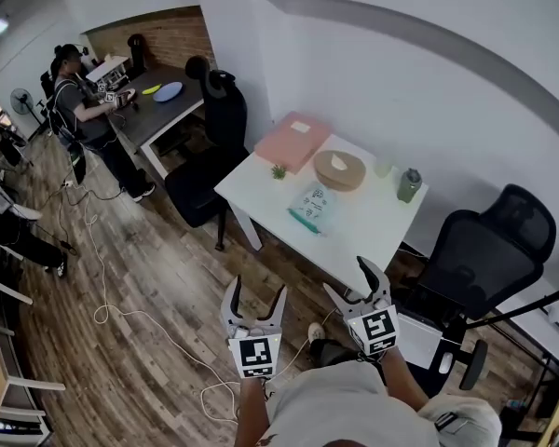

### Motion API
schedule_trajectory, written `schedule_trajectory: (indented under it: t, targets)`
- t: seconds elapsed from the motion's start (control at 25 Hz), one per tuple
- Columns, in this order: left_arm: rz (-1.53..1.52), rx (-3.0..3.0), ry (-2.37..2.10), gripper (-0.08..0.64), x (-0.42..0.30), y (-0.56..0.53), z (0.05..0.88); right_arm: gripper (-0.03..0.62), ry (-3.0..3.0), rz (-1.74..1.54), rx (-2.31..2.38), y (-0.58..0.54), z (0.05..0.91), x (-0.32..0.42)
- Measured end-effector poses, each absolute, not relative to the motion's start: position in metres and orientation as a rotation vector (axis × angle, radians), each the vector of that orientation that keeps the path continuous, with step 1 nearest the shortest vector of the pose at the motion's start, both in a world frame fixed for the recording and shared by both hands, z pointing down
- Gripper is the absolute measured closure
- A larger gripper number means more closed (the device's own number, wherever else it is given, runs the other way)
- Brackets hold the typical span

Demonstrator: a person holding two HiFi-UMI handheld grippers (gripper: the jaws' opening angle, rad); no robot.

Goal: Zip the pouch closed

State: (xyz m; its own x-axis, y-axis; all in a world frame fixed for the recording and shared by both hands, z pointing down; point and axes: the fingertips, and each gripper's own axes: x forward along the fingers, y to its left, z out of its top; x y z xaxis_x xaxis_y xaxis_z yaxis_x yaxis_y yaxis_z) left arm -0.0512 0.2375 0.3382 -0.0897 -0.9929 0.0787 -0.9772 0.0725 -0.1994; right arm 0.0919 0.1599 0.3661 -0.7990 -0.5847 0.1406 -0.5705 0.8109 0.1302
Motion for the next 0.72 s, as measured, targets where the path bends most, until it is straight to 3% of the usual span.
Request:
schedule_trajectory:
  t: [0.72]
  targets:
    - [-0.361, -2.043, 2.259, 0.183, -0.085, 0.105, 0.331, 0.227, -2.839, -0.086, 0.875, 0.026, 0.363, 0.052]
